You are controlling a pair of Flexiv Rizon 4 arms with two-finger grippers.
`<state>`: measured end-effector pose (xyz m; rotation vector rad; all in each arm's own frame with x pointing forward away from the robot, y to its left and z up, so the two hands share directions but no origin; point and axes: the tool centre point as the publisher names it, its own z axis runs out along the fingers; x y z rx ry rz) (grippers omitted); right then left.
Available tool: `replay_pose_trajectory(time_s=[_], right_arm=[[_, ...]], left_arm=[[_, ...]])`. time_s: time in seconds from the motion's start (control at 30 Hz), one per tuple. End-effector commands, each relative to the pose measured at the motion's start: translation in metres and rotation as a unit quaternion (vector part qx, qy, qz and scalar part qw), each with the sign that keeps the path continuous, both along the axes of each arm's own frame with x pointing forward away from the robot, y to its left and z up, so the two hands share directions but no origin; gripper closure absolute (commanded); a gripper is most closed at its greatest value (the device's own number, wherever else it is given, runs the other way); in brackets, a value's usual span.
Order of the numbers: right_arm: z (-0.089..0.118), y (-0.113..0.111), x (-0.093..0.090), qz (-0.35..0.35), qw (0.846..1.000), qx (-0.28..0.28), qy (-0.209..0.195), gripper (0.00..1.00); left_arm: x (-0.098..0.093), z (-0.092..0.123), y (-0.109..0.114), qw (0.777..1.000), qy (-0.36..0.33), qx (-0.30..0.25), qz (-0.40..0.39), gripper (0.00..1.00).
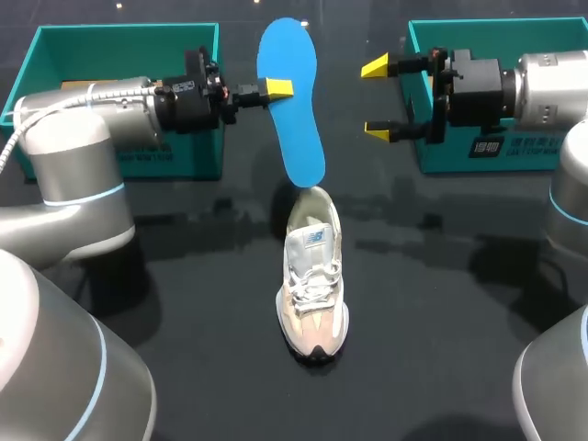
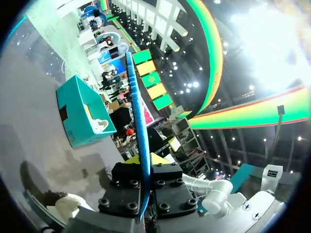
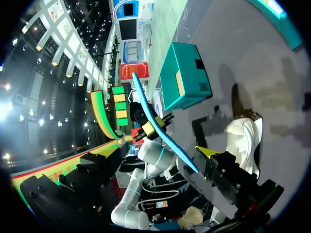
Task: Take the shoe out of the shoebox, open the shoe tongue, remove and reinsert the insole, then place the shoe into the shoebox
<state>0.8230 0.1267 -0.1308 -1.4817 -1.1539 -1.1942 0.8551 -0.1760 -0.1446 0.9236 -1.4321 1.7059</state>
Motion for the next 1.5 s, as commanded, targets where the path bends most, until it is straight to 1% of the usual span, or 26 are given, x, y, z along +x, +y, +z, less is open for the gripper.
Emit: replay_pose_trajectory(time_s=[0.03,0.13,0.6,0.63,0.7,0.73,0.77,0.87,0.97,1.13,1.17,1.2,1.23,1.5], right_arm=[[-0.004,0.003,0.001,0.001,1.000,0.011,-0.003,0.00],[-0.004,0.003,0.001,0.001,1.000,0.011,-0.003,0.00],[-0.004,0.003,0.001,0.001,1.000,0.011,-0.003,0.00],[-0.004,0.003,0.001,0.001,1.000,0.011,-0.003,0.00],[-0.004,0.003,0.001,0.001,1.000,0.011,-0.003,0.00],[-0.004,0.003,0.001,0.001,1.000,0.011,-0.003,0.00],[-0.004,0.003,0.001,0.001,1.000,0.011,-0.003,0.00],[-0.004,0.003,0.001,0.001,1.000,0.011,-0.003,0.00],[-0.004,0.003,0.001,0.001,1.000,0.011,-0.003,0.00],[-0.004,0.003,0.001,0.001,1.000,0.011,-0.003,0.00],[-0.004,0.003,0.001,0.001,1.000,0.011,-0.003,0.00],[-0.004,0.003,0.001,0.001,1.000,0.011,-0.003,0.00],[-0.004,0.003,0.001,0.001,1.000,0.011,-0.003,0.00],[-0.004,0.003,0.001,0.001,1.000,0.011,-0.003,0.00]], left_arm=[[-0.002,0.011,0.002,0.989,-0.147,-0.009,-0.005,1.00],[-0.001,0.019,0.001,0.971,-0.237,0.008,-0.023,1.00],[-0.001,0.019,0.001,0.971,-0.237,0.008,-0.023,1.00],[-0.005,0.019,0.001,0.964,-0.263,0.010,-0.028,1.00],[-0.012,0.027,0.003,0.947,-0.319,-0.004,-0.038,1.00],[-0.014,0.033,0.004,0.934,-0.354,-0.017,-0.048,1.00],[-0.017,0.037,0.007,0.921,-0.387,-0.029,-0.038,1.00],[-0.021,0.048,0.015,0.884,-0.465,-0.045,-0.030,1.00],[-0.023,0.050,0.019,0.854,-0.515,-0.070,-0.028,1.00],[-0.023,0.055,0.022,0.802,-0.593,-0.072,-0.017,1.00],[-0.023,0.056,0.021,0.789,-0.611,-0.065,-0.011,1.00],[-0.024,0.057,0.020,0.767,-0.640,-0.050,0.000,1.00],[-0.026,0.056,0.018,0.740,-0.672,-0.028,0.007,1.00],[-0.026,0.056,0.018,0.740,-0.672,-0.028,0.007,1.00]])
